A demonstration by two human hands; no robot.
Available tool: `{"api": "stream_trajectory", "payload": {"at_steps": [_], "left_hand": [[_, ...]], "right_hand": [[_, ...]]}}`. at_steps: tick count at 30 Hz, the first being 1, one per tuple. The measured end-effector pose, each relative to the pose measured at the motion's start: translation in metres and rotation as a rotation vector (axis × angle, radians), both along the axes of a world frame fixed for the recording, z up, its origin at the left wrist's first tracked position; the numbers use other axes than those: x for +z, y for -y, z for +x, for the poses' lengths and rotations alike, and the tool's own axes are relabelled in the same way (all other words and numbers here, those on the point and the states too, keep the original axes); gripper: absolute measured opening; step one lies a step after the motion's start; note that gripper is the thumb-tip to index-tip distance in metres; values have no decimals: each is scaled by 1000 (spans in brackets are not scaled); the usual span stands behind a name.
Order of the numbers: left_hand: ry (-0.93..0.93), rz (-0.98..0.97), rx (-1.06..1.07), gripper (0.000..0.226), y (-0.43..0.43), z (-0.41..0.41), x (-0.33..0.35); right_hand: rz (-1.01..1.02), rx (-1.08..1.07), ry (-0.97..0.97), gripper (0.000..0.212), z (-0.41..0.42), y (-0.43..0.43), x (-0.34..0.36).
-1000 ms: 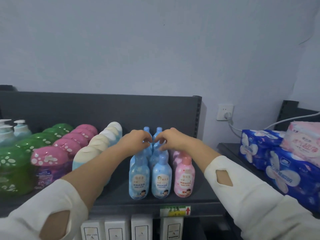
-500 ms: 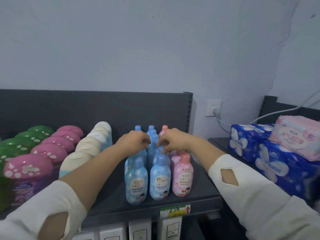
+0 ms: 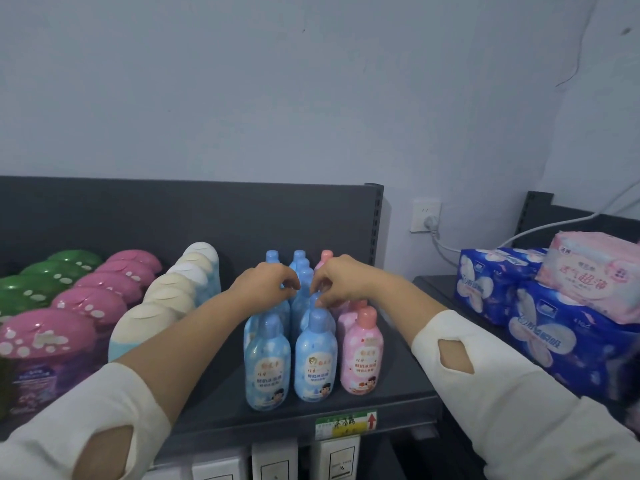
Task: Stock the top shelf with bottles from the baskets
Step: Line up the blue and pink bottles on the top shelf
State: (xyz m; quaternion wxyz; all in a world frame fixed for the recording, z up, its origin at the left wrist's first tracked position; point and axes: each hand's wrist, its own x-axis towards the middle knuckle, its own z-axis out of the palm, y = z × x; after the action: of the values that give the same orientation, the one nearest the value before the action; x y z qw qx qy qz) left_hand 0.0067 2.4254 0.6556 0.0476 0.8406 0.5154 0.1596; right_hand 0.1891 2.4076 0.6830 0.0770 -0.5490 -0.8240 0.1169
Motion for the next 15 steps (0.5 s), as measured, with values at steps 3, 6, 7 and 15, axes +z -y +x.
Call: {"api": "stream_trajectory", "payload": {"at_steps": [3, 6, 7, 15], "left_hand": [[-7, 2, 12, 21, 0, 0, 1], [-12, 7, 25, 22, 1, 1, 2], [-12, 8, 30, 22, 1, 1, 2], [-94, 123, 133, 25, 0, 2, 5]], "right_hand": [[-18, 8, -6, 28, 0, -1, 0], [-63, 20, 11, 38, 1, -2, 4], [-81, 26, -6, 40, 2, -2, 6], [193, -9, 22, 29, 5, -24, 9]]}}
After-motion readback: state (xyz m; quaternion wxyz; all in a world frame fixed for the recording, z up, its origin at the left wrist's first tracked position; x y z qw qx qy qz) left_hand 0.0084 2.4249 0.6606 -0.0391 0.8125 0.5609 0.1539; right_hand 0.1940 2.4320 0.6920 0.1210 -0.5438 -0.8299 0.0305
